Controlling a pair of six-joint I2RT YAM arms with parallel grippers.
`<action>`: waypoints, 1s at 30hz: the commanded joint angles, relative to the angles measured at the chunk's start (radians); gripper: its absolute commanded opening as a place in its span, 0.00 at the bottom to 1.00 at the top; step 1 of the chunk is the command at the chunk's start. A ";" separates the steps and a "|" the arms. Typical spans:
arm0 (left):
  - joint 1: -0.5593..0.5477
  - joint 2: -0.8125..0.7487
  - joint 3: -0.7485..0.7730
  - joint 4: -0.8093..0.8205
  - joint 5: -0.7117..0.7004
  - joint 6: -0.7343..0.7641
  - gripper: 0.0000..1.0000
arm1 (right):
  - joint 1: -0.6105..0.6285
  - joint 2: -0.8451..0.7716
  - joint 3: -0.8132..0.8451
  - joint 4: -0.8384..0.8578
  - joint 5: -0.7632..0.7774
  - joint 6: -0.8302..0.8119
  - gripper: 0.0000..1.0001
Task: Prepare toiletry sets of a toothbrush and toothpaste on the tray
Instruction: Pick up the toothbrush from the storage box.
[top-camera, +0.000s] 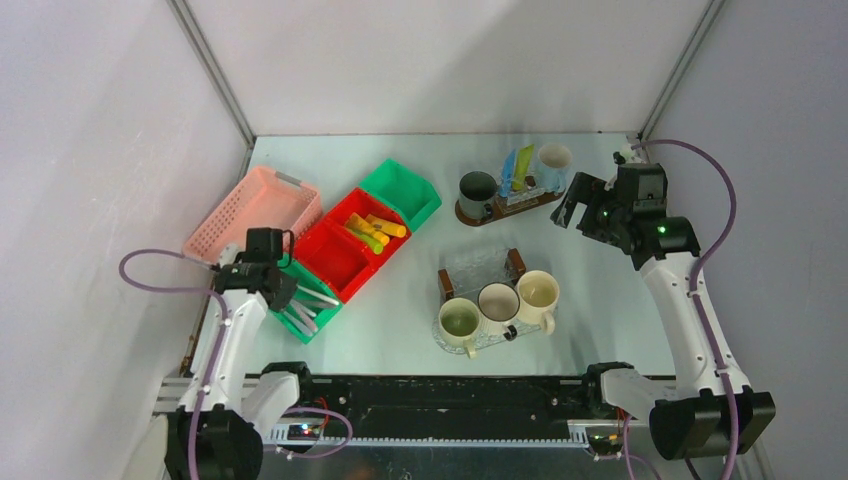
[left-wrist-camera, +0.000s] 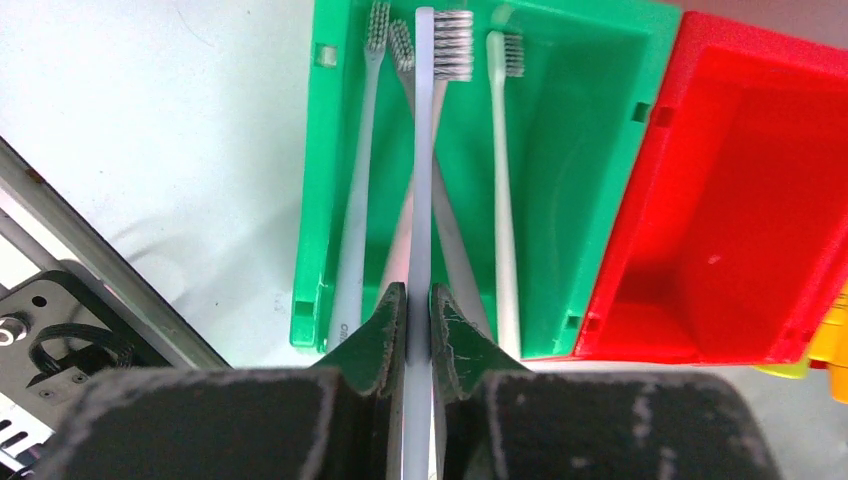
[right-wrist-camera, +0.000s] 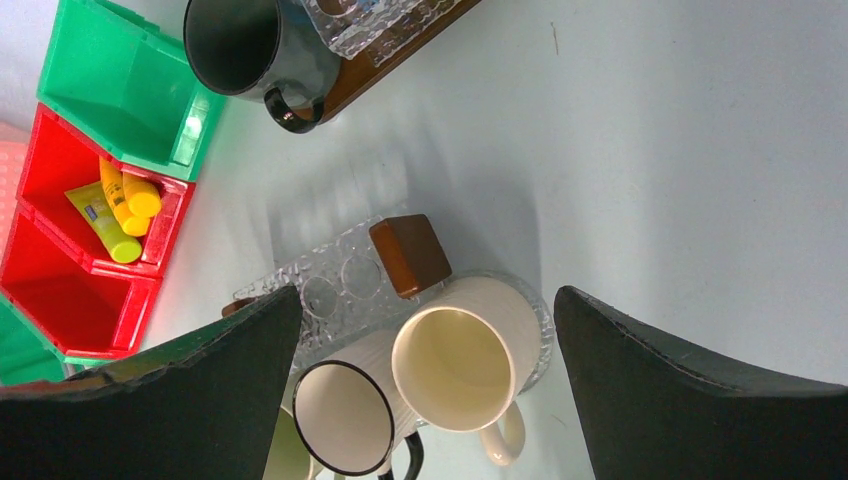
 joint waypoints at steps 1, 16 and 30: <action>0.006 -0.049 0.065 -0.044 -0.049 -0.038 0.00 | 0.005 -0.025 0.004 0.014 -0.016 0.002 0.99; -0.068 -0.110 0.137 0.209 -0.041 0.235 0.00 | 0.007 -0.107 0.004 0.061 -0.083 -0.024 0.99; -0.325 -0.146 0.150 0.766 0.195 0.619 0.00 | 0.035 -0.230 0.004 0.197 -0.222 -0.103 0.97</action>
